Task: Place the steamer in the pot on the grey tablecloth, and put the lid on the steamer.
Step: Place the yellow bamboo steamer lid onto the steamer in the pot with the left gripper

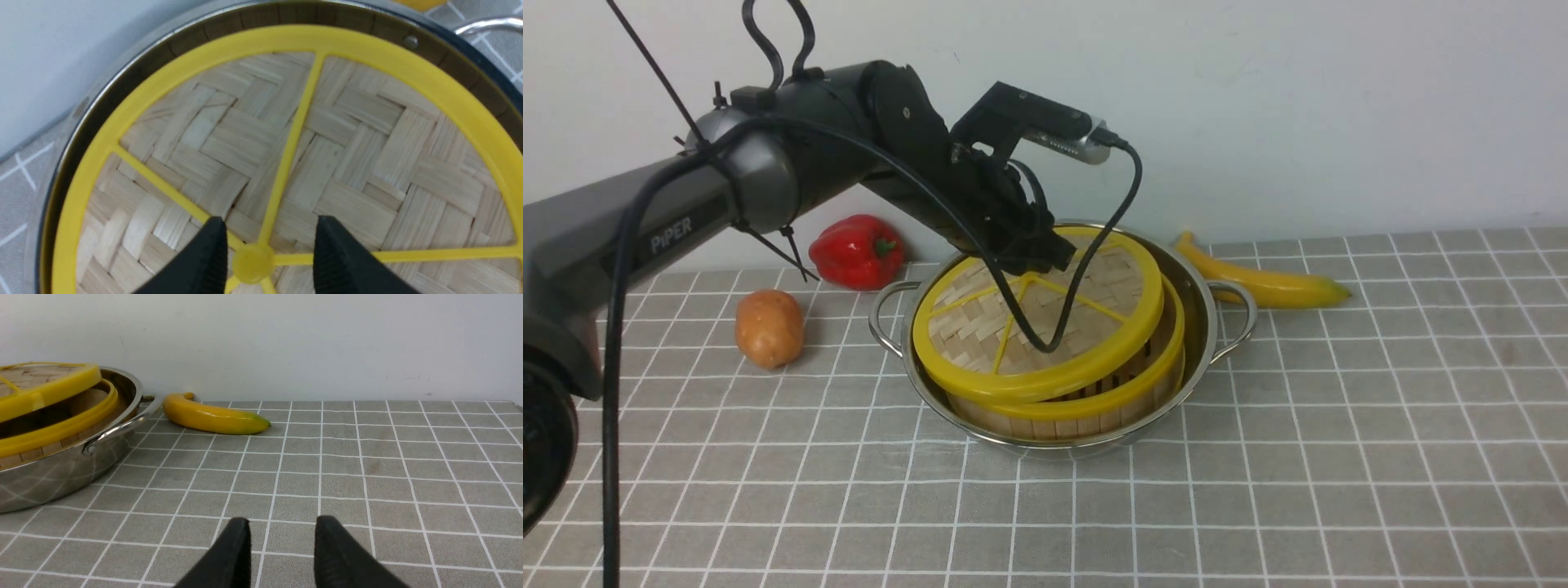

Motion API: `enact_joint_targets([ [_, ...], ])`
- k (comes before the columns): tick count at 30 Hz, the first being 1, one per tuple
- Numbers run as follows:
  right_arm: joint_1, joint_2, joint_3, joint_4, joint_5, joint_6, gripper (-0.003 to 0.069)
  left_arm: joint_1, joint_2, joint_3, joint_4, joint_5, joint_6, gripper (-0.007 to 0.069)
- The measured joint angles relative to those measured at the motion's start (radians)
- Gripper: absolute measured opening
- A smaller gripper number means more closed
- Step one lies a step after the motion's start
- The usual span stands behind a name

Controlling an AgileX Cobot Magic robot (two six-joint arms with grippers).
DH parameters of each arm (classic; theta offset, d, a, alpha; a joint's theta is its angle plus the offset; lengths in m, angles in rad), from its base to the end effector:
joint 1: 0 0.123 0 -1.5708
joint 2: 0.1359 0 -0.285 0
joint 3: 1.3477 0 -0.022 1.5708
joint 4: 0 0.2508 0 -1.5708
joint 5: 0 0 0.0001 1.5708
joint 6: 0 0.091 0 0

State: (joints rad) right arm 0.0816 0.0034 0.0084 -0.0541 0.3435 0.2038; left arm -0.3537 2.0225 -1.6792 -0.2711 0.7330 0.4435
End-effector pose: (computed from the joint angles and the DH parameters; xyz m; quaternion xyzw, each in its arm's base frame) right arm 0.0539 0.0027 0.1792 0.0338 0.7944 0.0637 0.6031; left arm 0.4227 -0.1735 0.2440 0.3036 0.9021 -0.1026 0.2890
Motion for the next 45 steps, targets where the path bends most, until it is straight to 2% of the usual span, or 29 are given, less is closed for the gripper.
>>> enact_joint_targets([
  [18, 0.000, 0.000, 0.000, 0.000, 0.000, 0.000, 0.0243, 0.000, 0.035, 0.000, -0.001, 0.000, -0.067, 0.0294],
  [22, 0.000, 0.000, 0.000, 0.000, 0.000, 0.000, 0.0243, 0.000, 0.035, 0.000, -0.001, 0.000, -0.069, 0.0234],
  [27, 0.000, 0.000, 0.000, 0.000, 0.000, 0.000, 0.0243, 0.000, 0.035, 0.000, -0.002, -0.001, -0.059, 0.0116],
  [45, 0.000, 0.000, 0.000, 0.000, 0.000, 0.000, 0.0243, -0.007, 0.035, -0.001, -0.007, 0.013, -0.026, 0.0113],
])
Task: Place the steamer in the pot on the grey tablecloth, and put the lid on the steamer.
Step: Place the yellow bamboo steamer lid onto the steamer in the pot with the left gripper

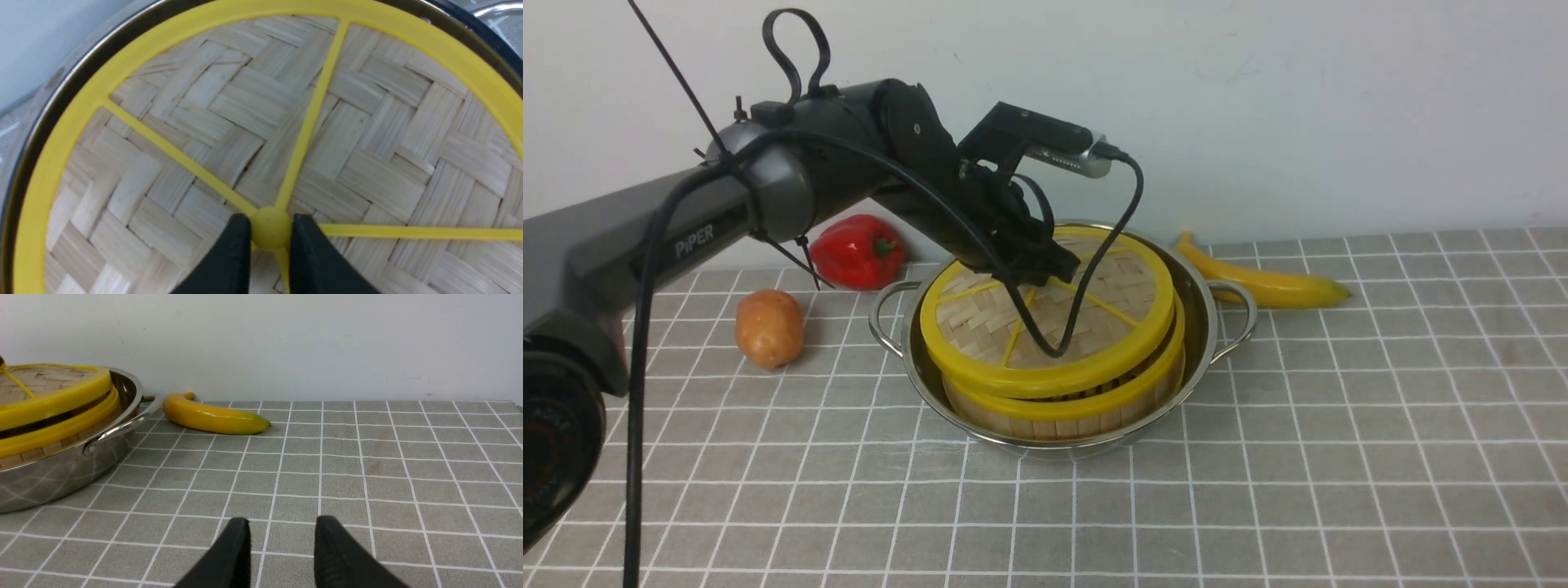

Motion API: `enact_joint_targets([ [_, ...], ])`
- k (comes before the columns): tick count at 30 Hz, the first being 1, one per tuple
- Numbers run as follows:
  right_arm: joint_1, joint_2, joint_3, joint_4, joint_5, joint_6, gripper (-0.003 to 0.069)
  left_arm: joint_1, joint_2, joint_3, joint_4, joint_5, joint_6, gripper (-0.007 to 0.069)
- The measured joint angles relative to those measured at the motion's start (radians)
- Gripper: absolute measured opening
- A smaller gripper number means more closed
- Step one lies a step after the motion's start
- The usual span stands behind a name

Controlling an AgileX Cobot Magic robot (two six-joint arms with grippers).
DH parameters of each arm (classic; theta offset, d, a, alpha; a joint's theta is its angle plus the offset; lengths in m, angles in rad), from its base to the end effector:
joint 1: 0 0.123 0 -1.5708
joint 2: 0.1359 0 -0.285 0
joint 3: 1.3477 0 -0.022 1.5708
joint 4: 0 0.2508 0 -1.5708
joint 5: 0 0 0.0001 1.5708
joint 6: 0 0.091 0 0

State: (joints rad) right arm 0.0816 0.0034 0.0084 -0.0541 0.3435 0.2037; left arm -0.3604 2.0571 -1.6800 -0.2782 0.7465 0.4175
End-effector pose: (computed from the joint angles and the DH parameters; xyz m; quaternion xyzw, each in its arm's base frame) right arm 0.0539 0.0027 0.1792 0.0338 0.7944 0.0637 0.6031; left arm 0.4241 -0.1780 0.2279 0.2944 0.9117 -0.1102 0.2647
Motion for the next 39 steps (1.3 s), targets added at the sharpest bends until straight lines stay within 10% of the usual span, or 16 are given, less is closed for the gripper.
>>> enact_joint_targets([
  [39, 0.000, 0.000, 0.000, 0.000, 0.000, 0.000, 0.0243, -0.026, -0.007, 0.000, 0.008, 0.012, 0.007, 0.0114],
])
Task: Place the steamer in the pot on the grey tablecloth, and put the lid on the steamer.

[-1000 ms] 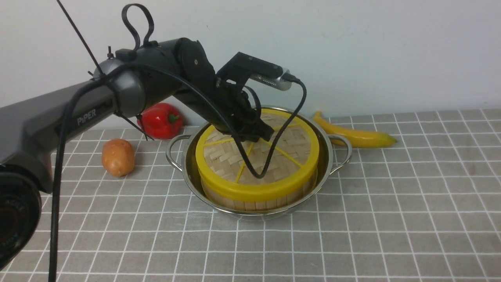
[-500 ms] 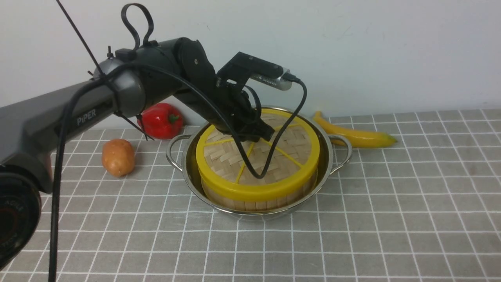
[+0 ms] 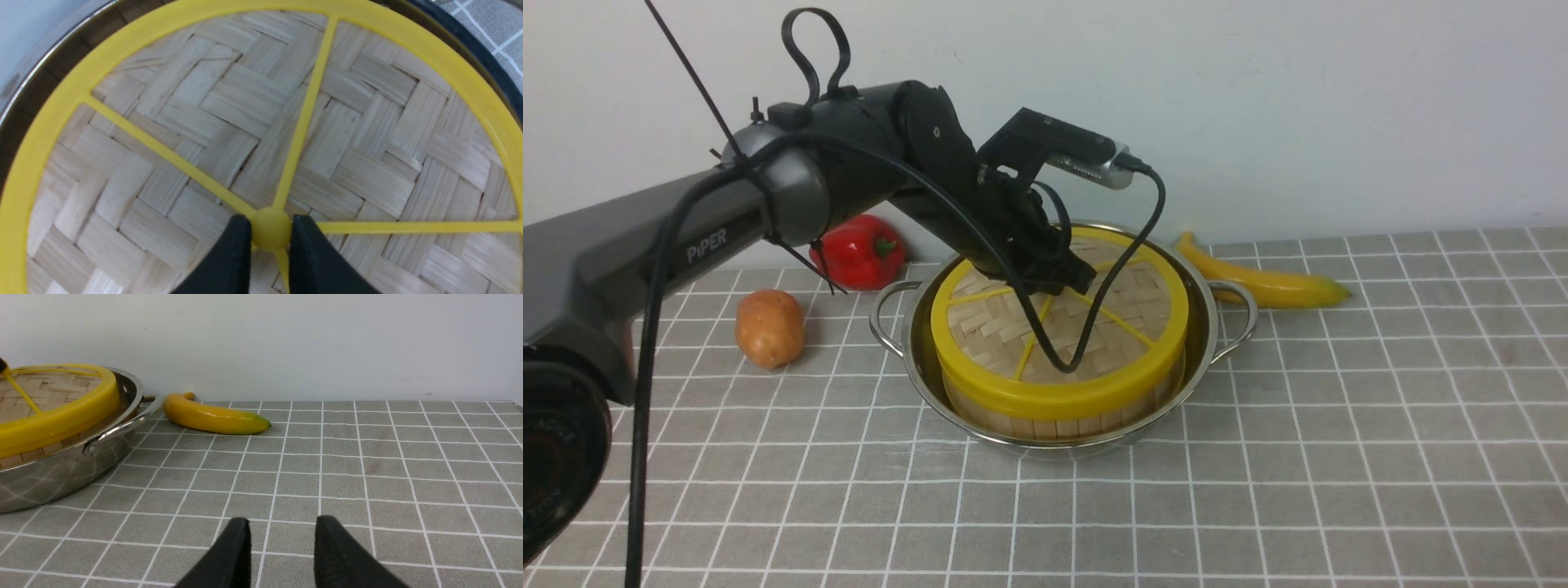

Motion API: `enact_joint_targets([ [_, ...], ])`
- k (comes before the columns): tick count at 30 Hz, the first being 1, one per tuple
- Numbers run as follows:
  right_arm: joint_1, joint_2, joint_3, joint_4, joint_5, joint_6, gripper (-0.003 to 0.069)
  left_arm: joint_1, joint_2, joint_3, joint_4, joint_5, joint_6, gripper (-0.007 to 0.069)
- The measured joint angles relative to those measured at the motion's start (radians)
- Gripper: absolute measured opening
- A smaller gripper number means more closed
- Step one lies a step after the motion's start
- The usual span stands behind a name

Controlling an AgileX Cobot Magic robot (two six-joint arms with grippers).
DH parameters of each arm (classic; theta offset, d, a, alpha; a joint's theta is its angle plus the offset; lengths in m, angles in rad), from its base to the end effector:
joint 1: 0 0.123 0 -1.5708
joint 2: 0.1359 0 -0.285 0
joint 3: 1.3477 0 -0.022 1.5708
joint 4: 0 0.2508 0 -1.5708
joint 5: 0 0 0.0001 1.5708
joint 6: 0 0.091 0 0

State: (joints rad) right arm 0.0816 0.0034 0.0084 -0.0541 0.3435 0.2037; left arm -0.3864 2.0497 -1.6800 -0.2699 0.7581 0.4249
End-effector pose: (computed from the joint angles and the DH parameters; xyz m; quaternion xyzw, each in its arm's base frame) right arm 0.0539 0.0027 0.1792 0.0338 0.7944 0.0637 0.6031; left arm 0.4179 -0.1880 0.2306 0.3130 0.9063 -0.1099 0.2618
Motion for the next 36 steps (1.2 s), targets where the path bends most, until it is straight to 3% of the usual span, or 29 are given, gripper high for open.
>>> enact_joint_targets([
  [10, 0.000, 0.000, 0.000, 0.000, 0.000, 0.000, 0.0243, -0.001, 0.000, 0.000, 0.000, -0.021, 0.000, 0.0158],
  [16, 0.000, 0.000, 0.000, 0.000, 0.000, 0.000, 0.0243, -0.001, -0.017, 0.000, -0.002, -0.050, 0.000, 0.0383],
  [21, 0.000, 0.000, 0.000, 0.000, 0.000, 0.000, 0.0243, -0.001, -0.081, 0.000, 0.019, -0.055, 0.000, 0.0501],
  [26, 0.000, 0.000, 0.000, 0.000, 0.000, 0.000, 0.0243, -0.001, -0.212, 0.000, 0.044, -0.074, -0.005, 0.0501],
  [36, 0.000, 0.000, 0.000, 0.000, 0.000, 0.000, 0.0243, -0.001, -0.429, 0.000, 0.071, -0.094, -0.007, 0.0370],
])
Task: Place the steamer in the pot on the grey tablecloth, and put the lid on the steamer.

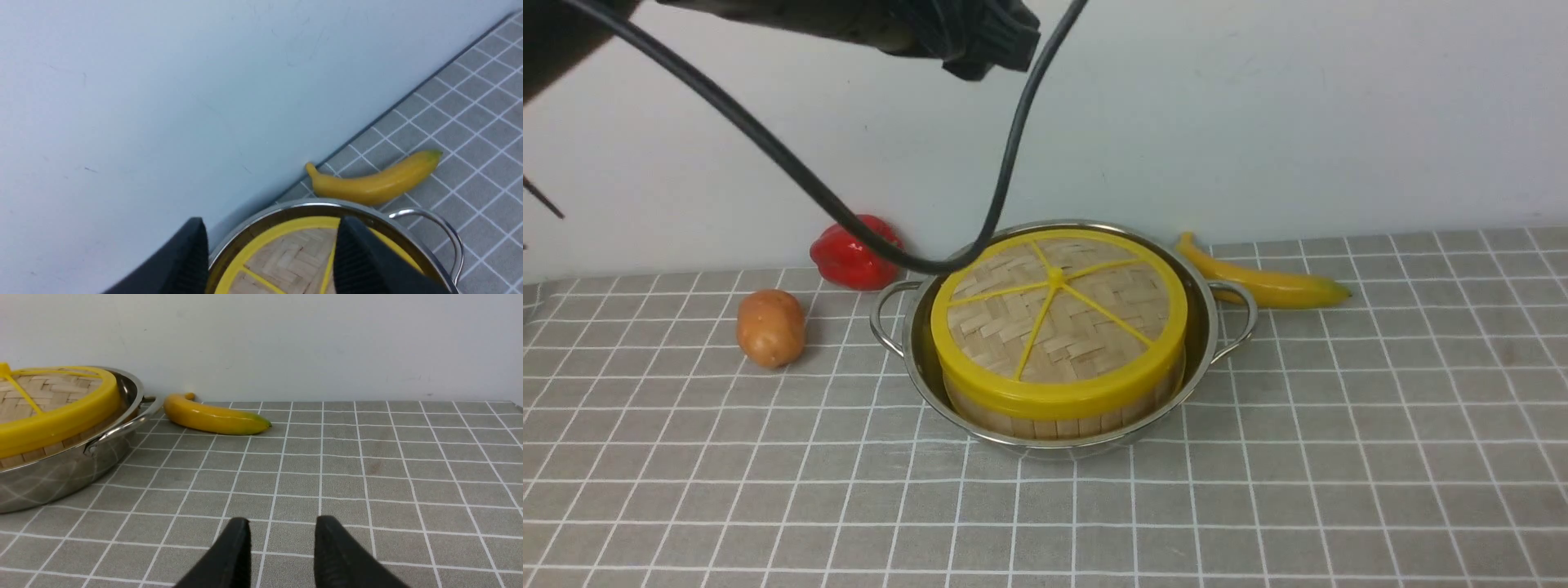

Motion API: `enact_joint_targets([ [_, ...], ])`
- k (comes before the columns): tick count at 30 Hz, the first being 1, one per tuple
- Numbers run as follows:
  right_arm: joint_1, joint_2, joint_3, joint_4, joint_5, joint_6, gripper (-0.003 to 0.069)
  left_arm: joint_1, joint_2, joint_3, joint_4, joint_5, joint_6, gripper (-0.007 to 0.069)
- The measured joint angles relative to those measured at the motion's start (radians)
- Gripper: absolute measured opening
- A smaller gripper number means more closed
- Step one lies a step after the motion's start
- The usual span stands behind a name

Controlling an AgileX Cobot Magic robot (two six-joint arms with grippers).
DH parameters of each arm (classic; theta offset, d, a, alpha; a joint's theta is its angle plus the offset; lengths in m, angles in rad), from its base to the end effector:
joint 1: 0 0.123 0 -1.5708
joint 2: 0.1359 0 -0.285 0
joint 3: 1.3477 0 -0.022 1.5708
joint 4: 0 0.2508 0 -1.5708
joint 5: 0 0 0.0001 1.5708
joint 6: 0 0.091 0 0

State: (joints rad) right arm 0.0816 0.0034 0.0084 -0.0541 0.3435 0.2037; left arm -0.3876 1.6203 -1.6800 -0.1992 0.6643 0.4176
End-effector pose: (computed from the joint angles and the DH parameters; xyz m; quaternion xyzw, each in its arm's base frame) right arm 0.0539 0.0027 0.1792 0.0338 0.7944 0.0637 0.6031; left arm 0.3442 -0.1525 0.4176 0.3031 0.8059 -0.0848 0.5015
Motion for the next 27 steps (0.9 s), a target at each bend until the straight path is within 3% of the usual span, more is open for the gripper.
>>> enact_joint_targets([
  [10, 0.000, 0.000, 0.000, 0.000, 0.000, 0.000, 0.0243, 0.004, -0.006, 0.000, 0.021, -0.014, 0.000, 0.0227],
  [16, 0.000, 0.000, 0.000, 0.000, 0.000, -0.002, 0.0243, 0.062, -0.115, 0.098, 0.043, -0.005, -0.018, 0.0200],
  [24, 0.000, 0.000, 0.000, 0.000, 0.000, -0.002, 0.0243, 0.223, -0.530, 0.558, -0.011, -0.200, -0.027, 0.0200],
  [27, 0.000, 0.000, 0.000, 0.000, 0.000, 0.000, 0.0243, 0.302, -0.759, 0.923, -0.074, -0.395, -0.027, 0.0201],
])
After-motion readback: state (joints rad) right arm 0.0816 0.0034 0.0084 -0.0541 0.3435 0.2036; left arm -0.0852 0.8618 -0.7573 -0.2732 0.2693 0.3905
